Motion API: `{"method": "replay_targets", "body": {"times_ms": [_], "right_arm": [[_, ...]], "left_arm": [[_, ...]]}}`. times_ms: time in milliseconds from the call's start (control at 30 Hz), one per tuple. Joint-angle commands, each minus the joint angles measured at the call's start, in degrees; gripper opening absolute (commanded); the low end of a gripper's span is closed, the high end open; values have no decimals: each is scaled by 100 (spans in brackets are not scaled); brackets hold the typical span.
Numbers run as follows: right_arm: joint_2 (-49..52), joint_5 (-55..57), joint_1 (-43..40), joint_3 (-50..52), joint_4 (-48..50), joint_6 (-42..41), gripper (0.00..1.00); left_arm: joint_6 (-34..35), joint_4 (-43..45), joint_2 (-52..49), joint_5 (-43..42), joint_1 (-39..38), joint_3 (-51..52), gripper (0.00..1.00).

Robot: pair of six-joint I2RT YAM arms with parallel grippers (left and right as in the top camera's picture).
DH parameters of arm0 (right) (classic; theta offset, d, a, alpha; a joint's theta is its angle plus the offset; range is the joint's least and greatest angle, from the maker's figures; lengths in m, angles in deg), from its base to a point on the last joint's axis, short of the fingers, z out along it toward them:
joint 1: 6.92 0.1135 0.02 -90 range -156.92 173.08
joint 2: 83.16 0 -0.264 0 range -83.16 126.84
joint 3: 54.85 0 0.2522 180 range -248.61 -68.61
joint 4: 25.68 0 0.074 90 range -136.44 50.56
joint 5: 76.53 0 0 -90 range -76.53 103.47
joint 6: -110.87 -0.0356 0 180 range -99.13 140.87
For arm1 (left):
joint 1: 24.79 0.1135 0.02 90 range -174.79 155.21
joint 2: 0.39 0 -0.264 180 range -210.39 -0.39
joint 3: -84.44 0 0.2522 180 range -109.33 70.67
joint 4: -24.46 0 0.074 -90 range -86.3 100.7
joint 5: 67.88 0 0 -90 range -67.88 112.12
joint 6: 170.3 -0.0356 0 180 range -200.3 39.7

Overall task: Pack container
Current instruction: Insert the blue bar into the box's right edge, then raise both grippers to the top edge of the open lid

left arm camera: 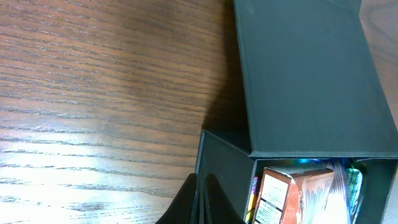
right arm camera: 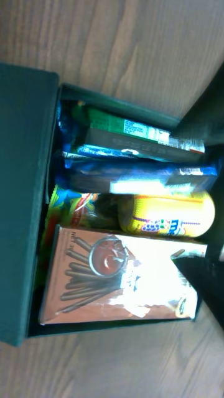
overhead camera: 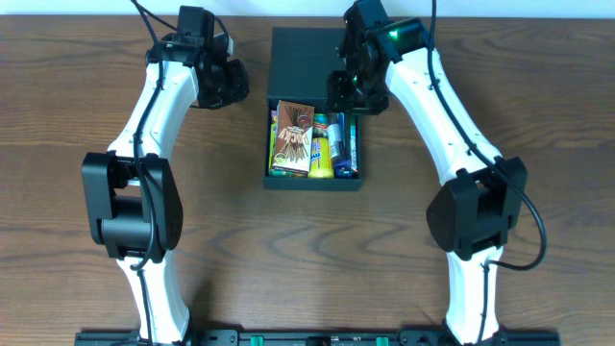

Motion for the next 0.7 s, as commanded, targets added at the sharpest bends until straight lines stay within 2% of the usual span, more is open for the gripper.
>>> {"method": "replay_targets", "body": {"times_ms": [0,100,167,200,233,267,300,567,667], "right_arm": [[-7,-4,35,28,37,33,79],[-9,-4,-13,20,129,31,80],[-9,-4,-83,15,229,31,76],[-9,-7,-151,11,313,28,61],[-9,-7,-214,9,389,26,40],[-9,-2,-289,9,461,-9,10],[-9,-2,-363,9,527,-24,1],[-2,214,-1025,127,1355,-142,1],[33,201,-1150,299,1408,-168,1]], "left_arm": [[-107,9,13,55,22,-48,6],[-107,13,13,55,22,-48,6],[-107,17,13,55,22,-48,6],[-107,35,13,55,22,-48,6],[-107,55,13,55,22,-48,6],[-105,79,13,57,22,-48,6],[-105,120,13,57,22,-48,6],[203,450,-162,-9,28,-39,6],[310,710,-367,-378,59,-39,6]]}}
